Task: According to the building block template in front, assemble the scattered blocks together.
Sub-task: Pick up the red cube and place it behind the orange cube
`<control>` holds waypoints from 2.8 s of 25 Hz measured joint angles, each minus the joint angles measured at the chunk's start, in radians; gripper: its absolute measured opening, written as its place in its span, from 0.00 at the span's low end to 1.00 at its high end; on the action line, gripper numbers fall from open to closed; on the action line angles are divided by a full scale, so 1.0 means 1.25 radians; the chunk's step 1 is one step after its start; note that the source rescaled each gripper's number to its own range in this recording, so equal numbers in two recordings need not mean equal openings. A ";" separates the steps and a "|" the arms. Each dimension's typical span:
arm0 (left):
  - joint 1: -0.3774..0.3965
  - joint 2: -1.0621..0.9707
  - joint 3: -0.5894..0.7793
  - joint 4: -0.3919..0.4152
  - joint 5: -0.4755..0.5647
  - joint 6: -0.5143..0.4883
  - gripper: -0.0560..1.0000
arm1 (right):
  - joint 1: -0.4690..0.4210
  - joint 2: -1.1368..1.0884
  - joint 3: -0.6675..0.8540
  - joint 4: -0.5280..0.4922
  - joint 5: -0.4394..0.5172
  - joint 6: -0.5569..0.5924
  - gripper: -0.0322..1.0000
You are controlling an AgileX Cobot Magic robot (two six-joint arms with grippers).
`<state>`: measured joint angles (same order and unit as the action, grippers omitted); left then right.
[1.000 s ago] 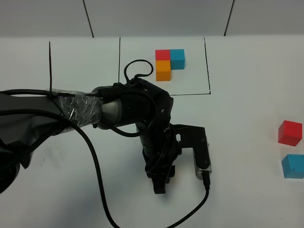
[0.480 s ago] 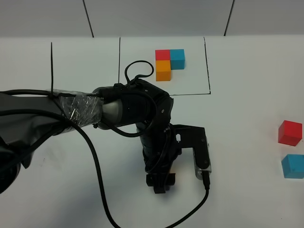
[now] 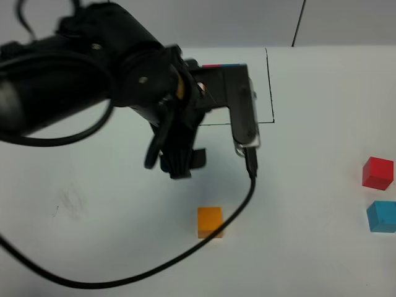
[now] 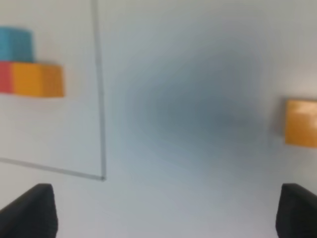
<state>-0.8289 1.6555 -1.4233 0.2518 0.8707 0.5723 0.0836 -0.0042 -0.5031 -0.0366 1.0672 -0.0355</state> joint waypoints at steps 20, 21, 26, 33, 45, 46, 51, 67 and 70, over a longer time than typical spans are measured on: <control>0.000 -0.824 0.156 0.219 0.259 -0.298 0.63 | 0.000 0.000 0.000 0.000 0.000 0.000 0.03; 0.000 -0.863 0.177 0.209 0.259 -0.298 0.63 | 0.000 0.000 0.000 0.000 0.000 0.000 0.03; 0.063 -1.001 0.287 0.135 0.259 -0.296 0.62 | 0.000 0.000 0.000 0.000 0.000 0.000 0.03; 0.259 -1.093 0.413 -0.036 0.259 -0.333 0.62 | 0.000 0.000 0.000 0.000 0.000 0.000 0.03; 0.521 -1.322 0.643 -0.150 0.139 -0.503 0.62 | 0.000 0.000 0.000 0.000 0.000 0.000 0.03; 0.538 -1.327 0.656 -0.150 0.143 -0.516 0.62 | 0.000 0.000 0.000 0.000 0.000 0.000 0.03; 0.594 -1.329 0.714 -0.138 0.147 -0.530 0.62 | 0.000 0.000 0.000 0.000 0.000 0.000 0.03; 0.608 -1.329 0.733 -0.138 0.164 -0.530 0.62 | 0.000 0.000 0.000 0.000 0.000 0.000 0.03; 0.608 -1.329 0.733 -0.138 0.164 -0.530 0.62 | 0.000 0.000 0.000 0.000 0.000 0.000 0.03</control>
<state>-0.0685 -0.0062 -0.5066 0.0795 1.0761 -0.0907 0.0836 -0.0042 -0.5031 -0.0366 1.0672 -0.0355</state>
